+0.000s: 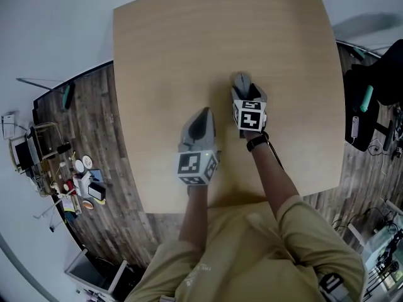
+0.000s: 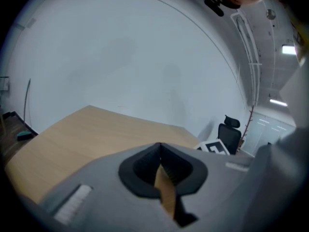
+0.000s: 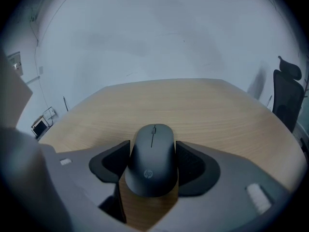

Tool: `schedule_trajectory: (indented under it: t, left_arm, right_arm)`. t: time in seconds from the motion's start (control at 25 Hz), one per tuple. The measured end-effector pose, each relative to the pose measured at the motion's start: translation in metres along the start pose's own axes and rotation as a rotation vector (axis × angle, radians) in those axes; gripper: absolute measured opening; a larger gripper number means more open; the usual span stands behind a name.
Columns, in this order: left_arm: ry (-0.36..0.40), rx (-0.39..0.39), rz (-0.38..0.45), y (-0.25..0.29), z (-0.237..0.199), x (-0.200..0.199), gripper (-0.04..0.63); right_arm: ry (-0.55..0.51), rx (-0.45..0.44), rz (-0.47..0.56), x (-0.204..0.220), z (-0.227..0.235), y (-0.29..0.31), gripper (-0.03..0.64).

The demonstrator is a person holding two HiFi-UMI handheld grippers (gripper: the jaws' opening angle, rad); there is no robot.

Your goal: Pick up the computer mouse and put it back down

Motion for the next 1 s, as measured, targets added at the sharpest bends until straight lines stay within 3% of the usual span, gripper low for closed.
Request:
schedule_trajectory:
  t: [0.24, 0.44, 0.56, 0.72, 1.0]
  left_arm:
    - [0.001, 0.014, 0.000, -0.003, 0.002, -0.001, 0.000]
    - [0.045, 0.018, -0.021, -0.017, 0.017, -0.007, 0.001]
    - [0.085, 0.010, -0.028, -0.030, 0.032, -0.013, 0.002]
    - [0.105, -0.003, 0.025, -0.053, 0.060, -0.027, 0.002]
    - [0.180, -0.008, 0.144, -0.092, 0.118, -0.057, 0.002]
  right_arm:
    - [-0.004, 0.020, -0.004, 0.000, 0.000, 0.002, 0.308]
    - [-0.002, -0.073, 0.075, -0.009, 0.001, -0.040, 0.324]
    - [-0.001, -0.121, 0.161, -0.020, 0.003, -0.086, 0.250]
    - [0.032, -0.144, 0.280, -0.031, 0.009, -0.158, 0.150]
    - [-0.047, -0.197, 0.465, -0.037, 0.014, -0.270, 0.086]
Point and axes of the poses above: the fingertips, and each gripper's own axes: y forward along the fingers, z to its right, x out of its underside, the point moved 8 cm from there along -y, backward along the fingers, and after that the axes turned 5 degrees about y, right-handed, at the moved point
